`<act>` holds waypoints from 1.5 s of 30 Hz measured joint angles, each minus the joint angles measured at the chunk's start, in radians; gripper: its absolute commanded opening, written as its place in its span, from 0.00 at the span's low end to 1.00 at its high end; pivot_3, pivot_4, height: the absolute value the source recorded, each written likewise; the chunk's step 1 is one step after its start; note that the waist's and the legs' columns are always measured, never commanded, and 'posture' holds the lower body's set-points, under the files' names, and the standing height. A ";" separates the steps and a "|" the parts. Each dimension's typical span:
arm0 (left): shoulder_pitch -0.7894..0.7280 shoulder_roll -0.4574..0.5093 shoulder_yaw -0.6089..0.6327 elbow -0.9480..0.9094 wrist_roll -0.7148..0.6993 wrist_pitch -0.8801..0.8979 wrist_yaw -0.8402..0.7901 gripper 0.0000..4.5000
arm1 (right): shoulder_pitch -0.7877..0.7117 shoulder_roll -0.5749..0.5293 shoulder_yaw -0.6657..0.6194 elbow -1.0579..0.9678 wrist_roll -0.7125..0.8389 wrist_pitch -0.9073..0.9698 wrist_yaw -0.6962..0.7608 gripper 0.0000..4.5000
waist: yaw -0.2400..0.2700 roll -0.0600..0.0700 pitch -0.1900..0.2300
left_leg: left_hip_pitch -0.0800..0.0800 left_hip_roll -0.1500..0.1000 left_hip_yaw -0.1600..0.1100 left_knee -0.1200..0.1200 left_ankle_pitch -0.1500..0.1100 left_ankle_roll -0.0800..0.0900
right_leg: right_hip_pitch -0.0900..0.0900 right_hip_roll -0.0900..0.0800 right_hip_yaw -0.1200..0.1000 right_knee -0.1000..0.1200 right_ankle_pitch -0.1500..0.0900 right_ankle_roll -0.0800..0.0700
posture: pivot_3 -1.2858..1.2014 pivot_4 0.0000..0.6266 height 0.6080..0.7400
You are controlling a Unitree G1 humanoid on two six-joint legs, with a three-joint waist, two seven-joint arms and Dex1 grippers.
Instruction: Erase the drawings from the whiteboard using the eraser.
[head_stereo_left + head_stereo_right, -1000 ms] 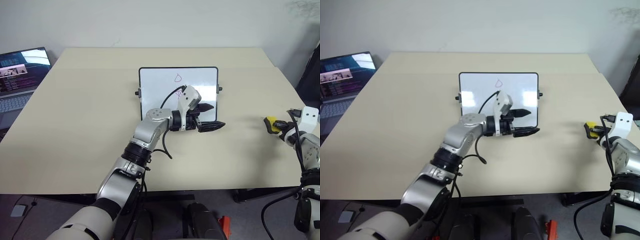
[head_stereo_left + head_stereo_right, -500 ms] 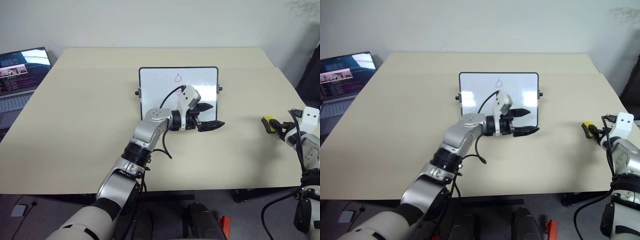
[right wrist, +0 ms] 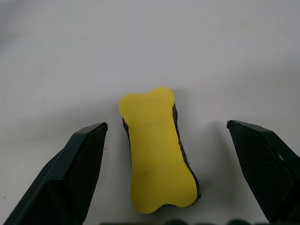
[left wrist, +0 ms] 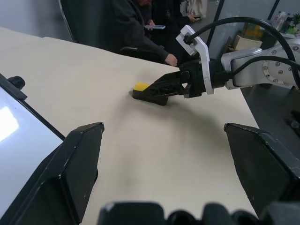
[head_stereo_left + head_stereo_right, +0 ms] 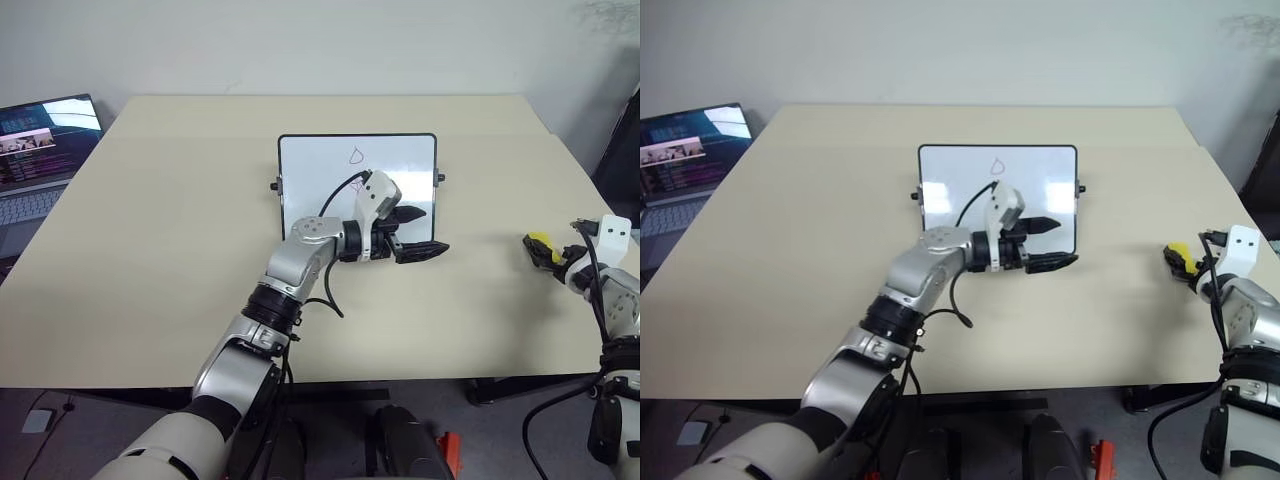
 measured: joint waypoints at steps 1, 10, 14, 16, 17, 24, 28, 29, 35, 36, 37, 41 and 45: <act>0.002 0.001 0.000 0.000 0.001 0.000 0.000 1.00 | -0.004 0.000 0.003 0.007 -0.003 -0.001 0.001 0.91 | 0.000 0.000 0.000 | 0.000 0.000 0.000 0.000 0.000 0.000 | 0.000 0.000 0.000 0.000 0.000 0.000 | 0.52 0.24 1.00; 0.003 0.010 0.000 -0.002 0.005 0.000 0.002 1.00 | -0.027 0.000 0.025 0.059 -0.015 -0.024 0.000 0.27 | 0.000 0.000 0.000 | 0.000 0.000 0.000 0.000 0.000 0.000 | 0.000 0.000 0.000 0.000 0.000 0.000 | 0.52 0.24 1.00; 0.005 0.011 0.000 -0.008 0.006 0.000 0.003 1.00 | -0.030 0.000 0.026 0.063 -0.016 -0.029 -0.004 0.24 | 0.000 0.000 0.000 | 0.000 0.000 0.000 0.000 0.000 0.000 | 0.000 0.000 0.000 0.000 0.000 0.000 | 0.52 0.24 1.00; 0.005 0.012 0.000 -0.013 0.006 0.000 0.004 1.00 | -0.030 0.000 0.026 0.063 -0.016 -0.030 -0.005 0.24 | 0.000 0.000 0.000 | 0.000 0.000 0.000 0.000 0.000 0.000 | 0.000 0.000 0.000 0.000 0.000 0.000 | 0.52 0.24 1.00; 0.005 0.012 0.000 -0.016 0.006 0.000 0.004 1.00 | -0.030 0.000 0.026 0.063 -0.016 -0.030 -0.005 0.24 | 0.000 0.000 0.000 | 0.000 0.000 0.000 0.000 0.000 0.000 | 0.000 0.000 0.000 0.000 0.000 0.000 | 0.52 0.24 1.00; 0.055 0.163 0.081 -0.115 0.001 0.026 0.014 1.00 | -0.072 -0.002 0.022 -0.313 0.081 0.102 0.012 0.24 | -0.025 0.007 0.004 | 0.001 0.000 0.001 0.000 0.000 0.000 | -0.002 0.001 0.003 0.003 0.000 0.000 | 0.52 0.24 1.00; 0.096 0.293 0.161 -0.164 0.003 0.040 0.046 1.00 | -0.205 0.032 0.054 -0.498 0.131 0.152 0.010 0.24 | -0.028 0.007 0.004 | 0.001 0.000 0.001 0.000 0.000 0.000 | -0.001 0.001 0.002 0.002 0.000 0.000 | 0.52 0.24 1.00; 0.113 0.327 0.184 -0.164 0.008 0.041 0.058 1.00 | -0.245 0.059 0.079 -0.517 0.133 0.152 0.011 0.24 | -0.028 0.007 0.004 | 0.001 0.001 0.001 0.000 0.000 0.000 | -0.001 0.001 0.002 0.002 0.000 0.000 | 0.52 0.24 1.00; 0.148 0.350 0.293 -0.159 0.034 0.000 0.223 1.00 | -0.389 0.275 0.271 -0.358 0.052 0.027 0.019 0.24 | -0.006 0.006 0.004 | -0.001 0.000 -0.001 0.000 0.000 0.000 | -0.001 0.000 0.000 0.001 0.001 0.000 | 0.52 0.24 1.00; 0.149 0.338 0.297 -0.170 0.034 -0.001 0.245 1.00 | -0.402 0.298 0.298 -0.315 0.028 -0.008 0.026 0.24 | 0.003 0.006 0.004 | -0.002 0.000 -0.002 0.000 0.000 0.000 | -0.001 0.000 -0.001 0.001 0.001 0.000 | 0.52 0.24 1.00; 0.151 0.327 0.298 -0.185 0.034 -0.001 0.265 1.00 | -0.419 0.320 0.323 -0.265 0.003 -0.052 0.034 0.24 | 0.008 0.005 0.004 | -0.003 0.000 -0.003 0.000 0.000 0.000 | -0.001 -0.001 -0.003 0.000 0.002 -0.002 | 0.52 0.24 1.00; 0.157 0.299 0.297 -0.238 0.035 0.001 0.317 1.00 | -0.501 0.408 0.358 -0.053 -0.097 -0.296 0.007 0.24 | 0.010 0.005 0.004 | -0.005 -0.001 -0.006 0.000 0.000 0.000 | -0.002 -0.003 -0.007 0.000 0.004 -0.005 | 0.52 0.24 1.00; 0.168 0.293 0.294 -0.283 0.034 0.008 0.339 1.00 | -0.586 0.466 0.422 0.165 -0.217 -0.503 -0.014 0.24 | 0.000 0.005 0.004 | -0.004 0.000 -0.008 -0.002 0.000 0.000 | -0.002 -0.003 -0.009 0.001 0.003 -0.005 | 0.52 0.24 1.00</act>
